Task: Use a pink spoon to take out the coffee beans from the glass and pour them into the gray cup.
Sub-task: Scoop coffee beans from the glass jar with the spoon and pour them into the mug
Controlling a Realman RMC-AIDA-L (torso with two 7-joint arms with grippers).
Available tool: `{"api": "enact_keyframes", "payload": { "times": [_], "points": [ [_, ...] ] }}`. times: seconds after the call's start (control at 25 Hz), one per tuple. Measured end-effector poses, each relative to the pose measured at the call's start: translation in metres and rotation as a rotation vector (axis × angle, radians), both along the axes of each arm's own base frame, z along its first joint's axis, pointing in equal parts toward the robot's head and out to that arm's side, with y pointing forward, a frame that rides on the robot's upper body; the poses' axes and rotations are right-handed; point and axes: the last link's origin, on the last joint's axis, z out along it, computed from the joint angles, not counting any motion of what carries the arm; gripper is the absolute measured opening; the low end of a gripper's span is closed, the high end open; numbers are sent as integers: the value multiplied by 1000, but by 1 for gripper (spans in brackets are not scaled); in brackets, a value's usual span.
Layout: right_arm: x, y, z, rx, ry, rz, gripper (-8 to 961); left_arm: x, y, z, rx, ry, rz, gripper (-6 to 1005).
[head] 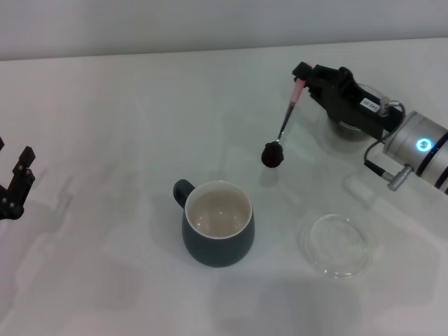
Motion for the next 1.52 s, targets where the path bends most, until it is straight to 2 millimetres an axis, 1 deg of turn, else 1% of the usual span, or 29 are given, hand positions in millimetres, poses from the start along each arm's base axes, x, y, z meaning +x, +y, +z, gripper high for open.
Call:
{"api": "enact_keyframes", "payload": {
  "times": [0.6, 0.72, 1.0, 1.32, 1.52],
  "points": [
    [-24, 2, -19, -60, 12, 73, 162, 0, 3, -1, -1, 11, 6, 456],
    [-30, 0, -24, -73, 13, 92, 162, -1, 4, -1, 0, 19, 9, 456],
    [-35, -8, -31, -106, -3, 143, 162, 1, 11, -3, -8, 30, 13, 456],
    [-40, -10, -36, -84, -93, 224, 163, 0, 11, -3, -8, 32, 15, 457],
    [-51, -9, -37, -31, -180, 347, 163, -1, 12, -3, -12, 37, 24, 457]
  ]
}}
